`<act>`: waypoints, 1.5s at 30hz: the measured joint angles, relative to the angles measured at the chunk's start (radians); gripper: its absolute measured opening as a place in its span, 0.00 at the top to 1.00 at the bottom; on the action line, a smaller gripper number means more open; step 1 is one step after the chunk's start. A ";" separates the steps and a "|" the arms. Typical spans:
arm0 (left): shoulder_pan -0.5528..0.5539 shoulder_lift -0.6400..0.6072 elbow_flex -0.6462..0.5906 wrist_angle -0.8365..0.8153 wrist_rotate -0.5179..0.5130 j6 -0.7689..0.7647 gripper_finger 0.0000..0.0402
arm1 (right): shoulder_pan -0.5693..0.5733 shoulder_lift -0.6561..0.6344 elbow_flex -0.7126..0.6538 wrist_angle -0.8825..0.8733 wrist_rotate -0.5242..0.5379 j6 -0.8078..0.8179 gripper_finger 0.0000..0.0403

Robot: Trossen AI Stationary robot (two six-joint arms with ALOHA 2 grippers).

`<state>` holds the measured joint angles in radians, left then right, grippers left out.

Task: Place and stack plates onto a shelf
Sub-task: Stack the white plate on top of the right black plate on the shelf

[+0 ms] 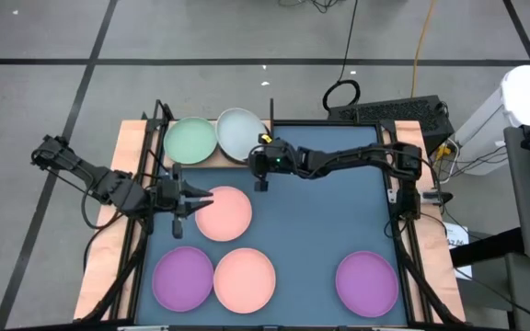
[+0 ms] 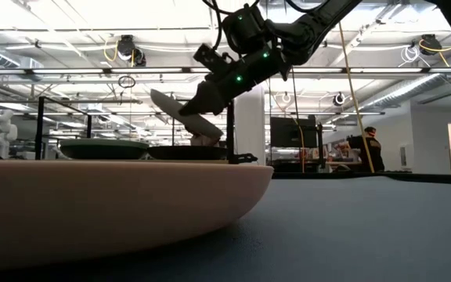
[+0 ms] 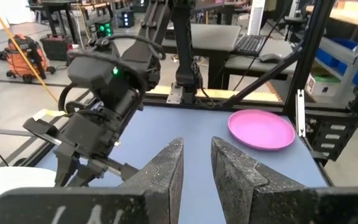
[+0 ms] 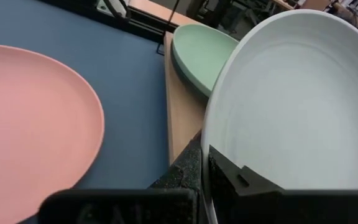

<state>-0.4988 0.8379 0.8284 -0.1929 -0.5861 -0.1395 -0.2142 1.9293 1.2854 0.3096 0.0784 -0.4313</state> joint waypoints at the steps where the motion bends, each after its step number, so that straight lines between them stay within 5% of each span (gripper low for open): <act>1: 0.000 0.000 0.000 0.008 0.000 0.000 0.78 | -0.002 0.000 0.000 -0.002 0.000 0.000 1.00; 35: 0.000 0.000 0.000 0.019 0.000 0.023 0.78 | 0.006 0.001 0.000 -0.018 0.053 0.021 0.99; 45: 0.000 0.000 0.000 0.019 0.000 0.023 0.78 | 0.005 0.001 0.000 -0.015 0.056 0.015 0.91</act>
<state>-0.4988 0.8379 0.8283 -0.1741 -0.5858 -0.1162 -0.2096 1.9301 1.2854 0.2943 0.1341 -0.4160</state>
